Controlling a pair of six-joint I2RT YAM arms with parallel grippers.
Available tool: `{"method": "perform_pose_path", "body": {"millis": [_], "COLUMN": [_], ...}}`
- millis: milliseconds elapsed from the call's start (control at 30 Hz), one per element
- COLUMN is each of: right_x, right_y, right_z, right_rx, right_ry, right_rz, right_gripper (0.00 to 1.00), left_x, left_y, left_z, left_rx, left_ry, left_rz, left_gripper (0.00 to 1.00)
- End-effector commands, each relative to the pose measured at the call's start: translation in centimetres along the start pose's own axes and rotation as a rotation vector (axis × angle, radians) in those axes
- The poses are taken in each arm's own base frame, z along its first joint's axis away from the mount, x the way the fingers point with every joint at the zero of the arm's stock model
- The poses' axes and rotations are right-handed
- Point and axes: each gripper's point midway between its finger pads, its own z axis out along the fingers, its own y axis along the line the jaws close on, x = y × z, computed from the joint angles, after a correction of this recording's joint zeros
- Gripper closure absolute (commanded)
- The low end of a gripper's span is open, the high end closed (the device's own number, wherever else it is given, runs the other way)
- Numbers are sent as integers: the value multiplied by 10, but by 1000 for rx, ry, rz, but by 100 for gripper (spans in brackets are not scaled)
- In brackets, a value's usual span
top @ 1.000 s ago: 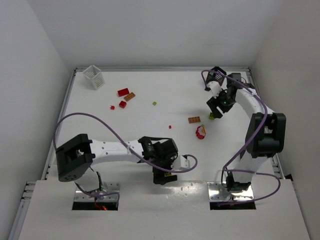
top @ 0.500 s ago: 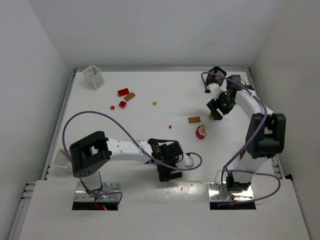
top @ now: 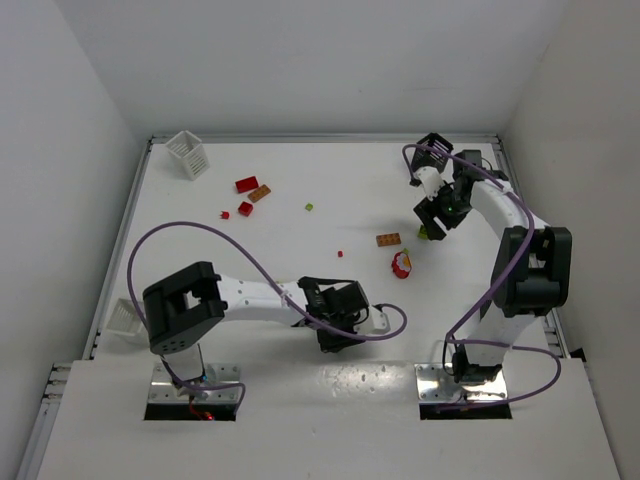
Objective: Sort the legos into containers by color
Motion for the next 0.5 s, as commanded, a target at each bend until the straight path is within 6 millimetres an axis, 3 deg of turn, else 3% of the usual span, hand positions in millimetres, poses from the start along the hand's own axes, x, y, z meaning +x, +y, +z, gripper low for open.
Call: {"method": "perform_pose_path", "body": {"millis": [0,33,67,100,167,200,267,300,367,400,467], "right_x": [-16,-16,-22,-25,-37,-41,-55,-55,-63,-71,-74], "right_y": [-6,-5,-2,-1,8,10,13,17,21,25,28], "right_z": [-12,-12,-16,-19,-26,-32,-40,-40,-42,-47,-48], "right_rx": [32,32,17,14,-10,-12,-34,-51,-69,-74,-80], "right_ry": [-59,-60,-82,-97,-140,-164,-220,-220,-243,-264,-264], "right_rz": [-29,-29,-20,-22,2,8,36,47,46,29,30], "right_gripper": [30,30,30,30,30,30,30,30,30,30,30], "left_x": [-18,-22,-18,-33,-35,-37,-34,-27,-13,1,18], "left_y": [14,21,40,57,87,128,170,212,257,297,338], "left_z": [-19,-27,-39,-63,-92,-120,-154,-193,-216,-254,-283], "left_rx": [-38,-52,-88,-136,-188,-257,-330,-416,-475,-572,-651], "left_ry": [-68,-94,-98,-166,-209,-261,-315,-362,-382,-432,-459], "left_rz": [5,6,-21,-34,-87,-175,-258,-336,-428,-504,-583], "left_gripper": [64,64,64,64,64,64,64,64,64,64,64]}}
